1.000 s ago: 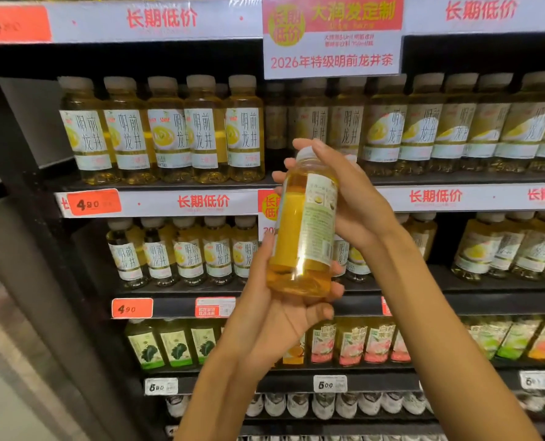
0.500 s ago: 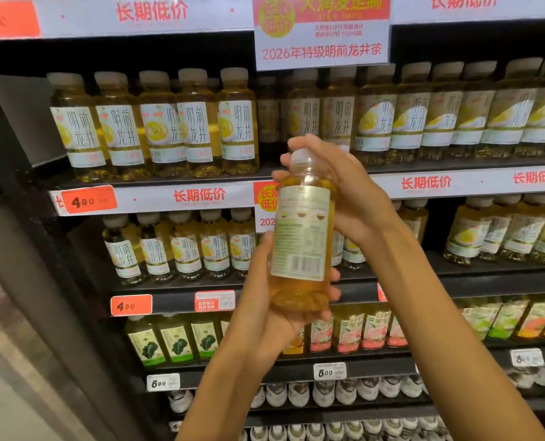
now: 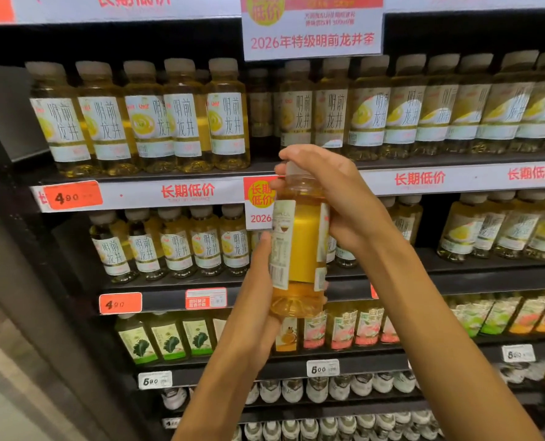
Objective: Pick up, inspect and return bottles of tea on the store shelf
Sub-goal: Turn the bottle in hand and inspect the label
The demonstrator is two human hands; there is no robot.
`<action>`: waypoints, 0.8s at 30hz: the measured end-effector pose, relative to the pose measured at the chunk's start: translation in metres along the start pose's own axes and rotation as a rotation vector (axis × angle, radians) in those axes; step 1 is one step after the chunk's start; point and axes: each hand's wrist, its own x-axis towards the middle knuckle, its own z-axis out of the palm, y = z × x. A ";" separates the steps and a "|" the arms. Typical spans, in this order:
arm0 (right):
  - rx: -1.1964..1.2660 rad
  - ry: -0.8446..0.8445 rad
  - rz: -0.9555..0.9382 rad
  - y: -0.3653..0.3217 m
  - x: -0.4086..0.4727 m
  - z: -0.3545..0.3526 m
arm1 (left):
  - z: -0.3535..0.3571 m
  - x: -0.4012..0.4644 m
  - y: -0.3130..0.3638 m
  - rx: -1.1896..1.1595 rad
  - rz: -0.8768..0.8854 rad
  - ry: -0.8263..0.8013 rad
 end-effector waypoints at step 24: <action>0.307 -0.123 0.367 0.020 0.001 -0.045 | 0.035 0.007 -0.008 -0.424 -0.118 -0.249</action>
